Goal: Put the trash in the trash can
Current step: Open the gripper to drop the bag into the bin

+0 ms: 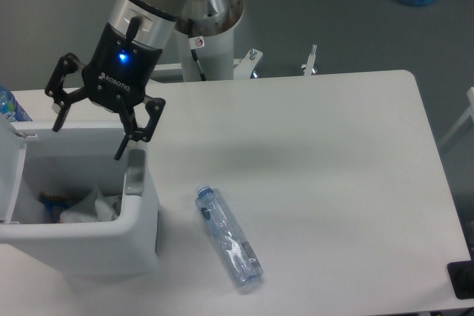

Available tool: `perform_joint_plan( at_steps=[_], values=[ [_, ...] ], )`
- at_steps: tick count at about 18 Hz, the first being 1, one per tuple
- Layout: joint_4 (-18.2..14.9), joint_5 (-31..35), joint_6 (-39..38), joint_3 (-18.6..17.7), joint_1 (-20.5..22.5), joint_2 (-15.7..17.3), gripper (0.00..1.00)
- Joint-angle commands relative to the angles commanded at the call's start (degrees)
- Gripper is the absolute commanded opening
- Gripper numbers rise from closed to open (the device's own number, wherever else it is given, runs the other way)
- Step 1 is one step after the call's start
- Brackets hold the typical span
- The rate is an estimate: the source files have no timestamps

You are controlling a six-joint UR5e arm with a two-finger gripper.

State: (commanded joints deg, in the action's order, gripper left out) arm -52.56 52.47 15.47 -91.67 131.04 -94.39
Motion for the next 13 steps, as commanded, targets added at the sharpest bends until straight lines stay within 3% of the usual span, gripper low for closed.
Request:
perform_joint_plan(
  at_steps=[6,10,13],
  values=[
    [0.44,0.17,-3.43,2.02,5.97,-1.93,1.00],
    [0.44,9.73,-5.01,2.46,8.35,-3.25,1.00],
    [0.44,12.21,-4.75,2.38,10.37,-5.00,1.00]
  ],
)
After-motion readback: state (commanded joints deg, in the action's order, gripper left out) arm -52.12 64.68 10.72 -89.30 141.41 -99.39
